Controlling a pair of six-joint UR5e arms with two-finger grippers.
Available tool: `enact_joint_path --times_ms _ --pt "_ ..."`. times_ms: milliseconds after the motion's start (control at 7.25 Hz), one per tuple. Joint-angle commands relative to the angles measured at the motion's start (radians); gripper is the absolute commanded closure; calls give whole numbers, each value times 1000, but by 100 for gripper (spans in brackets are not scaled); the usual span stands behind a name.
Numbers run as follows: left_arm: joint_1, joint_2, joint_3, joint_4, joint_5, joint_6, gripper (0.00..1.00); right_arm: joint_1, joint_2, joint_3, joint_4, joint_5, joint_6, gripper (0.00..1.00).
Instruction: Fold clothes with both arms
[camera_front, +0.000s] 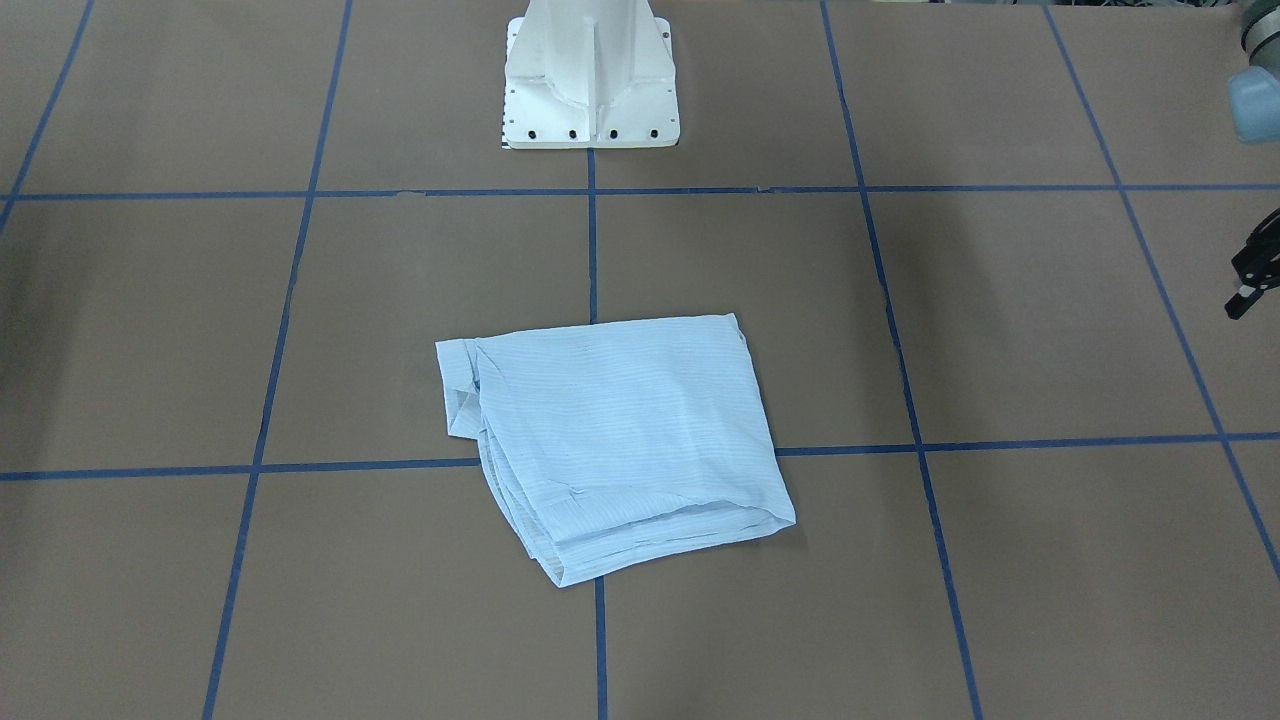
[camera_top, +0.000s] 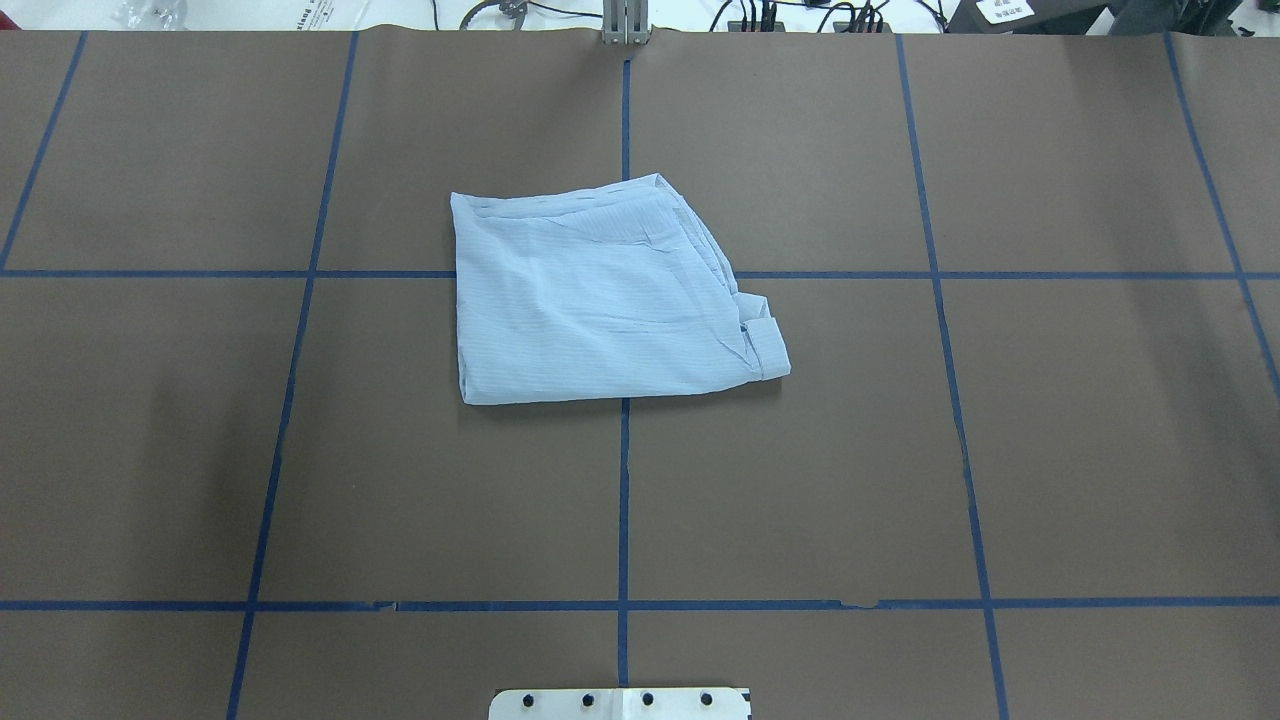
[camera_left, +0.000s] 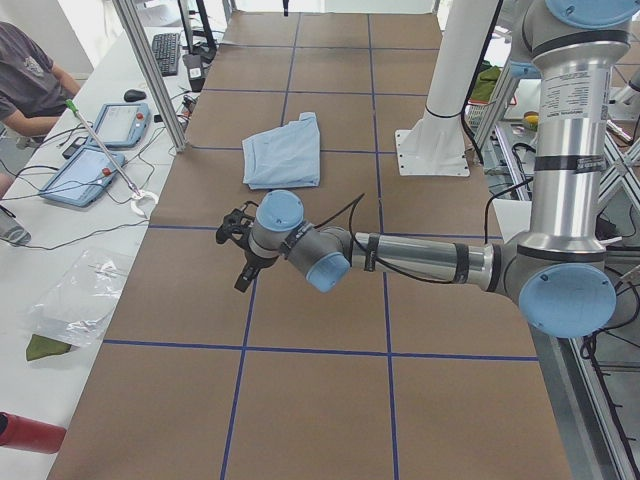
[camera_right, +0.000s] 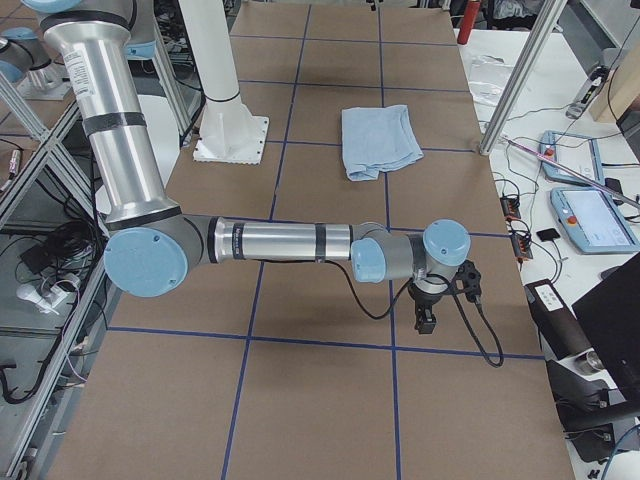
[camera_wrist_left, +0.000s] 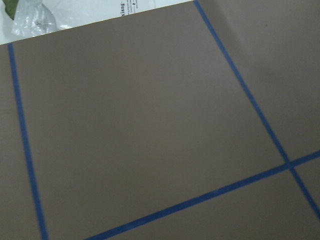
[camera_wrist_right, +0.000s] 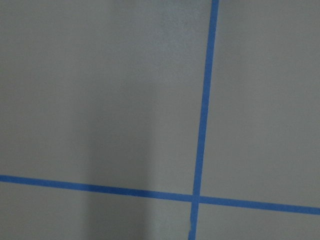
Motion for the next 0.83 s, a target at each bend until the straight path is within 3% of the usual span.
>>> enact_joint_path --times_ms 0,414,690 --pt "-29 -36 4 163 -2 74 0 -13 3 45 -86 -6 -47 0" --pt "-24 -96 -6 241 9 -17 0 -39 51 250 -365 -96 -50 0" --pt "-21 -104 -12 238 41 -30 0 -51 -4 293 -334 -87 -60 0"
